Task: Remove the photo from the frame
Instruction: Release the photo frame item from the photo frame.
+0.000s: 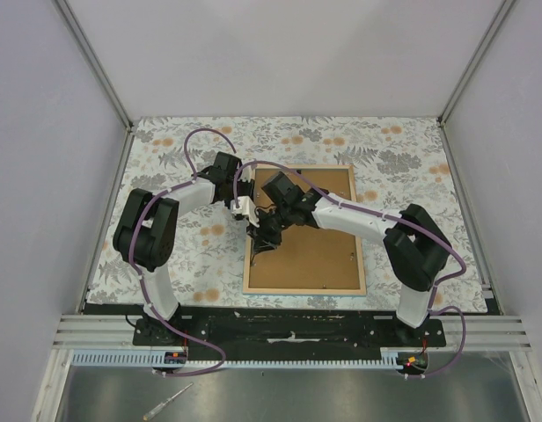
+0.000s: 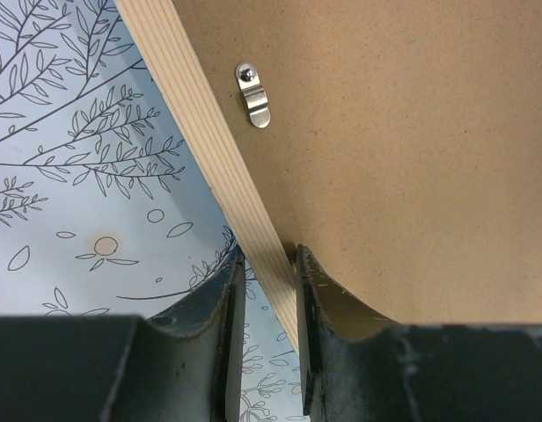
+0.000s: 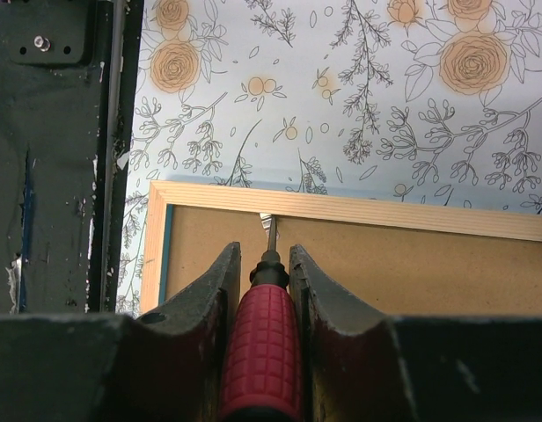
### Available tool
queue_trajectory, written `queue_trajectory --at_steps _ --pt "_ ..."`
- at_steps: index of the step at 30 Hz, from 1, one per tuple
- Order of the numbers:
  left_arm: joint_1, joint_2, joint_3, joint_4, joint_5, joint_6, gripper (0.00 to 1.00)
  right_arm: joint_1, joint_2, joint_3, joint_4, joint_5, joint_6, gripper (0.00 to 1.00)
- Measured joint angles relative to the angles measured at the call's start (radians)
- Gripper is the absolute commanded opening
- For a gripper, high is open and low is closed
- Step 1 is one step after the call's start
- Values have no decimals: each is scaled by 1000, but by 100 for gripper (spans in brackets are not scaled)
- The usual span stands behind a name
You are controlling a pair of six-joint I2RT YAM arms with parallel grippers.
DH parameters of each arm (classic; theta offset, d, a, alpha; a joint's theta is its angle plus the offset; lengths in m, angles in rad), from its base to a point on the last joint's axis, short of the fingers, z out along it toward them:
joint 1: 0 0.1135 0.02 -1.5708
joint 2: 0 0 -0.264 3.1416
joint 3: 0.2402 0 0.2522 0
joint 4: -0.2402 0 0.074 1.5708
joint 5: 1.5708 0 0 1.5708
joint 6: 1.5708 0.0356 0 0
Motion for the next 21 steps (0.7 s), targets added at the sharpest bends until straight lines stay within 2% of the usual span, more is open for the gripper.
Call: queue_trajectory --at_steps 14,21 --pt "1 0 1 -2 -2 -2 2 17 -13 9 -74 5 -158 0" --pt "1 0 1 -2 -3 -2 2 28 -17 19 -211 -62 -183 0"
